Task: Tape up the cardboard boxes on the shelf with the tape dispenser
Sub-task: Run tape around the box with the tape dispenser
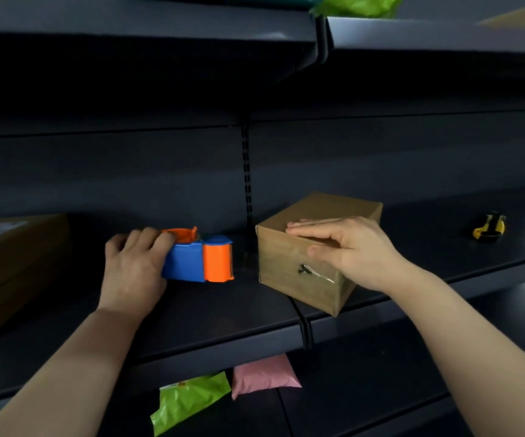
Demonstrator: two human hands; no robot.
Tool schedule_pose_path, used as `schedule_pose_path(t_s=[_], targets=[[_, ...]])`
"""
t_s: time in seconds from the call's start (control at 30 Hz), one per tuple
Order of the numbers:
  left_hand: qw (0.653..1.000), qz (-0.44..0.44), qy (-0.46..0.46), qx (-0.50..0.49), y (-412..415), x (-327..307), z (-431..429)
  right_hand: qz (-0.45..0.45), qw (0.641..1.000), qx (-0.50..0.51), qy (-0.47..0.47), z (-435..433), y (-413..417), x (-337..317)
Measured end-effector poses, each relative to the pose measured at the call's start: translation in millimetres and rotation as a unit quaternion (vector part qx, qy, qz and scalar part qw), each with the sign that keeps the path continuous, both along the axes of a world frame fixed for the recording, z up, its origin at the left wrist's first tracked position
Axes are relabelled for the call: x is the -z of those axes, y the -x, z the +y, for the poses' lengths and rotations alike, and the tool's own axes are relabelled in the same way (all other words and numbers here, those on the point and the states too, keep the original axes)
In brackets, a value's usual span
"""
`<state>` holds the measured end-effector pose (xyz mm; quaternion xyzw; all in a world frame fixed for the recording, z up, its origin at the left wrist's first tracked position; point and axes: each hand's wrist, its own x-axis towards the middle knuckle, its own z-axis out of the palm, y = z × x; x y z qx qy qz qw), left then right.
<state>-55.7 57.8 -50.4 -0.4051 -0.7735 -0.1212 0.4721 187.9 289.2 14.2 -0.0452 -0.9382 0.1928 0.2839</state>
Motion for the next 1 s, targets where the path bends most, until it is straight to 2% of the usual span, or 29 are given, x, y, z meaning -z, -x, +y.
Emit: schedule_pose_path(t_s=[0.27,0.4,0.53,0.57,0.63,0.7,0.8,0.9,1.0], targets=[[1.000,0.002,0.008,-0.015,2,-1,15,-0.009,1.000,-0.014,-0.002,2,-1,-2],[1.000,-0.025,0.018,-0.008,-4,-2,34,-0.021,1.000,-0.022,-0.001,4,-2,-5],[0.999,-0.028,0.022,0.028,-12,-1,45,-0.066,0.995,-0.040,0.060,8,-9,-15],[0.999,-0.021,0.022,0.036,-13,0,44,-0.080,0.995,-0.029,0.047,7,-12,-20],[0.999,-0.014,0.021,0.047,-15,1,42,-0.095,0.995,0.020,-0.039,-1,-10,-25],[0.998,-0.018,0.022,0.047,-18,0,42,-0.036,0.983,0.108,-0.145,-21,4,-20],[0.998,-0.023,0.018,0.054,-18,1,41,0.110,0.927,0.267,-0.238,-41,35,12],[0.998,-0.024,0.019,0.063,-17,4,40,0.226,0.873,0.316,-0.296,-34,54,40],[0.996,-0.035,0.030,0.070,-17,5,40,0.267,0.860,0.328,-0.285,-26,62,51]])
